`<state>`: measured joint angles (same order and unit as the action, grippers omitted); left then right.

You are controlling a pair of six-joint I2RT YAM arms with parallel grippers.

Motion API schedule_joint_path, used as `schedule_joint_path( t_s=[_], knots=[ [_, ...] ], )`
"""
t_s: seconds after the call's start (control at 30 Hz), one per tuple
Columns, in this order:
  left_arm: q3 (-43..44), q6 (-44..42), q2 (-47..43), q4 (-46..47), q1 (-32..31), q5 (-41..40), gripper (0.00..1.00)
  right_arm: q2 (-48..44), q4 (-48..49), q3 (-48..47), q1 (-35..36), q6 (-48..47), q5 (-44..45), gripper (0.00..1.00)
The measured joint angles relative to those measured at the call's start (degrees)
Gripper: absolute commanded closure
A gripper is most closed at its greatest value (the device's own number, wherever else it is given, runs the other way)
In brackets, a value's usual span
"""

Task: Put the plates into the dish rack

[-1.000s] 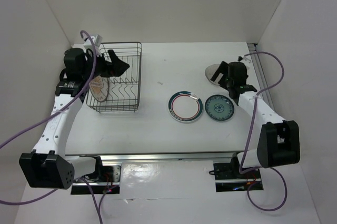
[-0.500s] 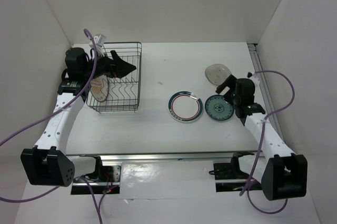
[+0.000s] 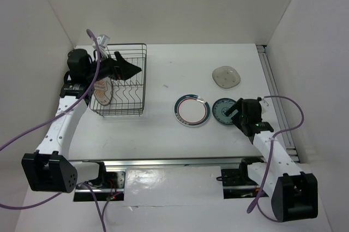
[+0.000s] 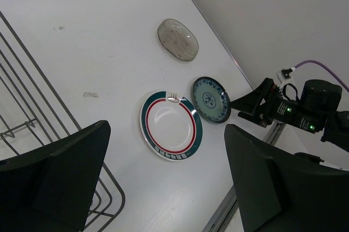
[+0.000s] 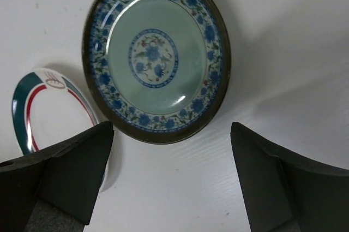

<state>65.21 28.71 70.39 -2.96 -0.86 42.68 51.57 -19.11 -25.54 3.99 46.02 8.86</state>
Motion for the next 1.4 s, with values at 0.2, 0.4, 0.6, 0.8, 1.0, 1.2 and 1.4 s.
schedule_joint_path(
  t_s=[0.2,0.4,0.6,0.8,1.0,1.2,1.4],
  knots=[
    [0.00,0.00,0.04,-0.02,0.00,-0.07,0.00,3.19,0.61,2.36,-0.13,2.49,0.55,0.10],
    [0.00,0.00,0.76,-0.02,0.02,-0.24,0.00,4.00,1.27,3.65,-0.59,3.85,1.05,0.16],
    [0.00,0.00,1.05,-0.04,0.02,-0.44,0.00,4.68,2.32,4.24,-1.99,4.24,2.36,0.26],
    [0.00,-0.04,1.05,-0.50,0.00,-0.85,0.00,6.38,6.12,5.09,-3.50,4.35,3.02,0.30],
    [0.00,-0.20,1.05,-0.81,0.02,-1.42,0.00,9.44,10.03,5.09,-4.42,4.59,3.23,0.46],
    [0.00,-1.25,1.05,-1.77,0.00,-3.61,0.00,11.52,12.94,5.07,-4.90,4.68,3.28,0.56],
    [0.00,-1.92,1.05,-3.19,0.00,-6.03,0.00,12.00,12.59,5.09,-5.01,4.52,2.99,0.71]
  ],
)
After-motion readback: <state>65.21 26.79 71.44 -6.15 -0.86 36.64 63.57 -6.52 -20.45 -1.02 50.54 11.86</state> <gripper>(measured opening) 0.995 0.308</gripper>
